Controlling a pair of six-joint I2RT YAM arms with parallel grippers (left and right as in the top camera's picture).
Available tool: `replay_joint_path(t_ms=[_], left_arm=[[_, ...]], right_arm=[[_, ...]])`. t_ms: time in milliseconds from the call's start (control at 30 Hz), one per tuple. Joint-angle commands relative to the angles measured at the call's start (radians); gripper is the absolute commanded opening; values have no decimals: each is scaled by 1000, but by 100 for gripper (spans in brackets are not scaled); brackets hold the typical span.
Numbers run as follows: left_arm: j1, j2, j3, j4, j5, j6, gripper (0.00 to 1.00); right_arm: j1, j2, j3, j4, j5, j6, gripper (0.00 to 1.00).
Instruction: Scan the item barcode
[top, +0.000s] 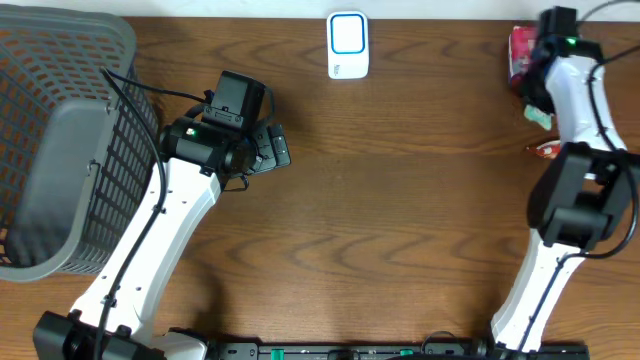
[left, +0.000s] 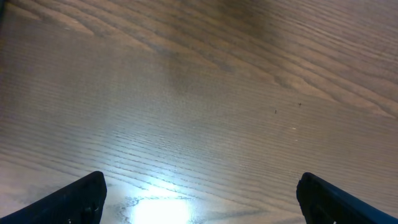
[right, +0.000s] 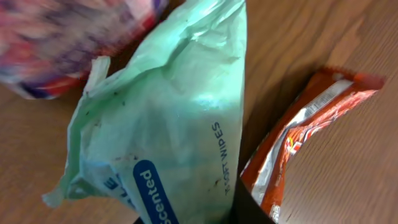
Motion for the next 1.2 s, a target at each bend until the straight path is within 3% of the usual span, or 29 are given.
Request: replay_joint_path(t_ms=[0, 100, 133, 667, 900, 1167], left_arm=[[3, 4, -3, -3, -10, -13, 98], [3, 4, -3, -3, -10, -13, 98], [3, 4, -3, -3, -10, -13, 98], [3, 4, -3, -3, -10, -13, 98], [3, 4, -3, -3, -10, -13, 98], [3, 4, -3, -3, -10, -13, 98]], right_arm=[[-11, -32, -5, -17, -109, 15, 24], [-18, -50, -5, -33, -111, -44, 74], [-16, -66, -5, -42, -112, -68, 99], [11, -582, -47, -273, -151, -85, 99], [138, -1032, -543, -171, -188, -59, 99], [178, -1306, -781, -460, -302, -59, 99]])
